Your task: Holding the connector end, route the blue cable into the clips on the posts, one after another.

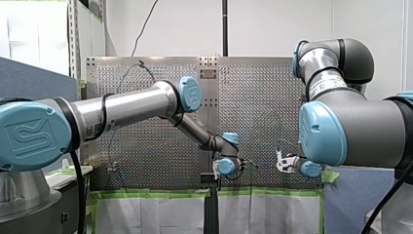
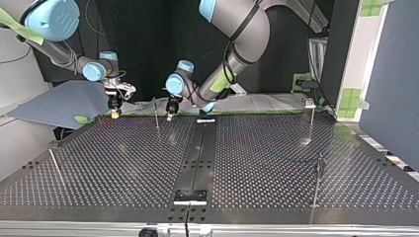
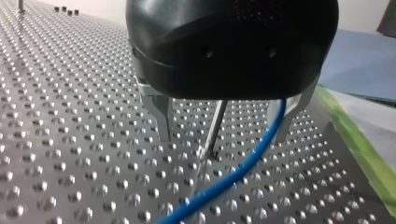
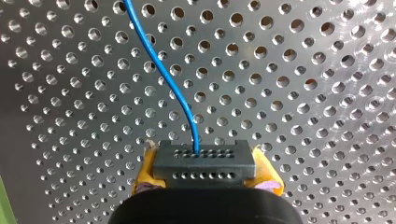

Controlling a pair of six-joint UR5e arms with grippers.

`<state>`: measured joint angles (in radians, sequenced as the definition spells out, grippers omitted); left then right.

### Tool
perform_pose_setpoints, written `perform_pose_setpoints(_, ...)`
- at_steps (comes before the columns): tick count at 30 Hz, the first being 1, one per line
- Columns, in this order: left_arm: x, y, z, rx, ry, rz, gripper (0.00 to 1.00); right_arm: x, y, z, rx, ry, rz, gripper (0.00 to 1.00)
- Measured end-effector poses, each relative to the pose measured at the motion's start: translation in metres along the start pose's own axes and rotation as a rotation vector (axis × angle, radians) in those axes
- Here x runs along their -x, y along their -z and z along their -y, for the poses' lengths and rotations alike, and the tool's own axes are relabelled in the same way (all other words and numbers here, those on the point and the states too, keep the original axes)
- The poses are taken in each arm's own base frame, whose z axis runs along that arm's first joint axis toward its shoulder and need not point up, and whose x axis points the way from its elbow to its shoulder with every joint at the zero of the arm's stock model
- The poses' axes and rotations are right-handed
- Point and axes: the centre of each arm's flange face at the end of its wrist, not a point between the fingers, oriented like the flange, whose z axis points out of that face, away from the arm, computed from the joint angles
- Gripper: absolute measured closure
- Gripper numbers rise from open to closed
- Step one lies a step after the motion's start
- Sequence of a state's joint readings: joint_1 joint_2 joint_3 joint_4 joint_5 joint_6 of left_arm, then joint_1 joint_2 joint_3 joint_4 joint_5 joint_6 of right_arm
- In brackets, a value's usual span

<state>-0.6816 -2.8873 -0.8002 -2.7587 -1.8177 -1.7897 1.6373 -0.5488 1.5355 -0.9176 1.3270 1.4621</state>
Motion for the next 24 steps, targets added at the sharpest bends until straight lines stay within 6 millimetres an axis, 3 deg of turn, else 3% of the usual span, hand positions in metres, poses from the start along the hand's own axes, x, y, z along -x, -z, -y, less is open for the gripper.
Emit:
perform_pose_setpoints(13,-0.037,0.036,0.009,-0.014,-0.091,-0.121,0.0,0.0,0.001,0.0,-0.001,-0.002,0.003,1.0)
perform_pose_setpoints(24,-0.025,0.05,0.03,-0.041,-0.113,-0.114,0.0,0.0,0.001,0.001,-0.002,-0.002,0.004,1.0)
